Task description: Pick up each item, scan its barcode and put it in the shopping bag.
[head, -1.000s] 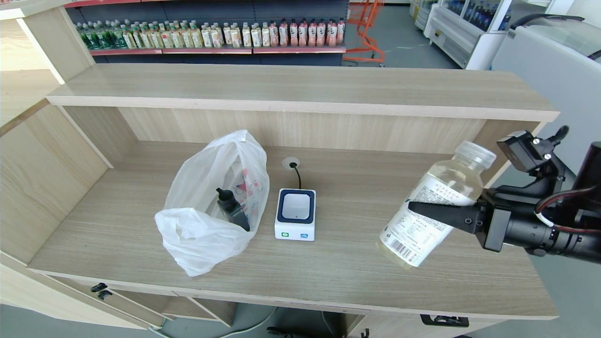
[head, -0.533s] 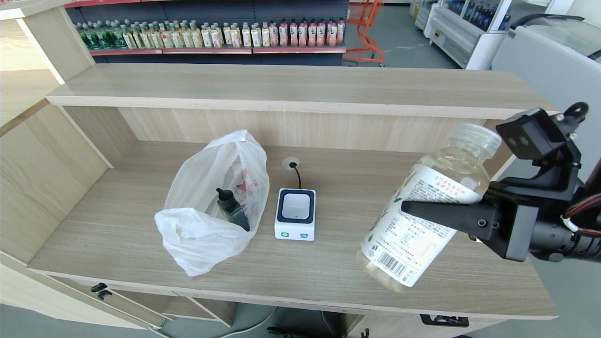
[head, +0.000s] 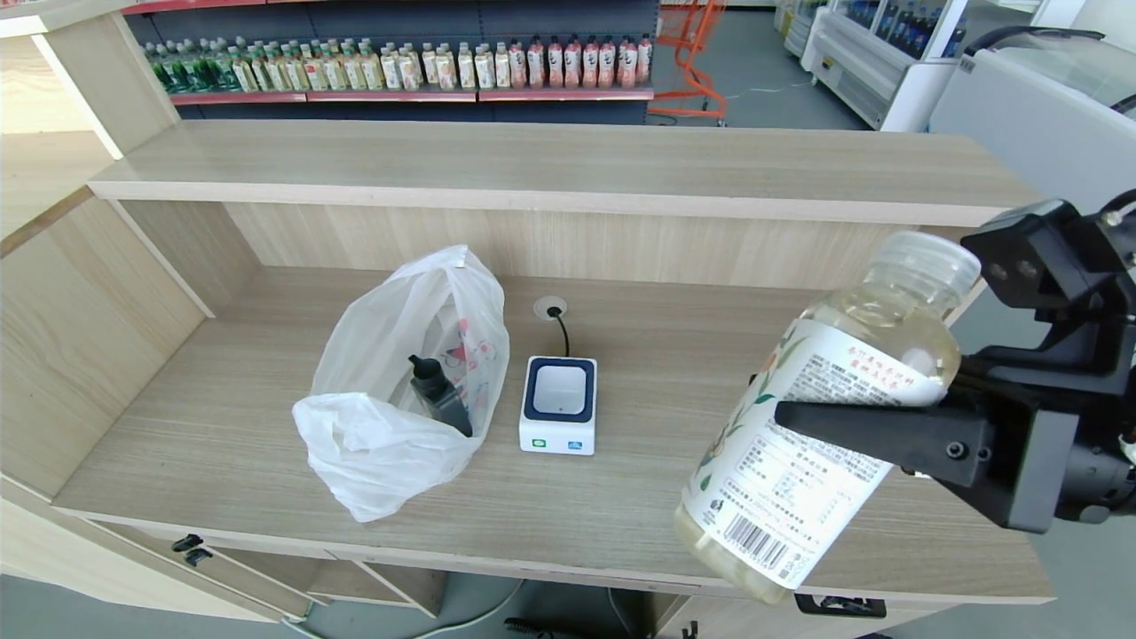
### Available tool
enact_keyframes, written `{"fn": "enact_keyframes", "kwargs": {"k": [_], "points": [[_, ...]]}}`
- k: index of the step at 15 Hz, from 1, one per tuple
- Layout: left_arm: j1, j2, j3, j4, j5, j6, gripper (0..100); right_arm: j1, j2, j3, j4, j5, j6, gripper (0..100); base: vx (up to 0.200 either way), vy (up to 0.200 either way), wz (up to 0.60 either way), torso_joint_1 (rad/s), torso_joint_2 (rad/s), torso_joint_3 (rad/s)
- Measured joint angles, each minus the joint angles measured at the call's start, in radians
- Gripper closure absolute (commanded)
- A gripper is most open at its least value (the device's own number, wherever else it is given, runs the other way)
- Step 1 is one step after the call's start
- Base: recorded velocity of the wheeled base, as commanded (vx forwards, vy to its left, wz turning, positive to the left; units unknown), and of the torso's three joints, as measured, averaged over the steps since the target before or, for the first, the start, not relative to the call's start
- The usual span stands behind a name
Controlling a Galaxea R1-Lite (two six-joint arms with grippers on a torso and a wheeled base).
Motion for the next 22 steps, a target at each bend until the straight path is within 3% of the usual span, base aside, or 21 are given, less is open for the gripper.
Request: {"fn": "enact_keyframes", "kwargs": {"k": [8,22], "points": [[0.000,0.000,0.000,0.000,0.000,0.000,0,0.027,-0.056,-0.026,0.069,0.008,0.064,100,0.000,0.000,0.00,0.000,0.00,0.000],[0.000,0.000,0.000,0.000,0.000,0.000,0,0.031,-0.067,-0.016,0.107,0.005,0.038,100,0.000,0.000,0.00,0.000,0.00,0.000]]}}
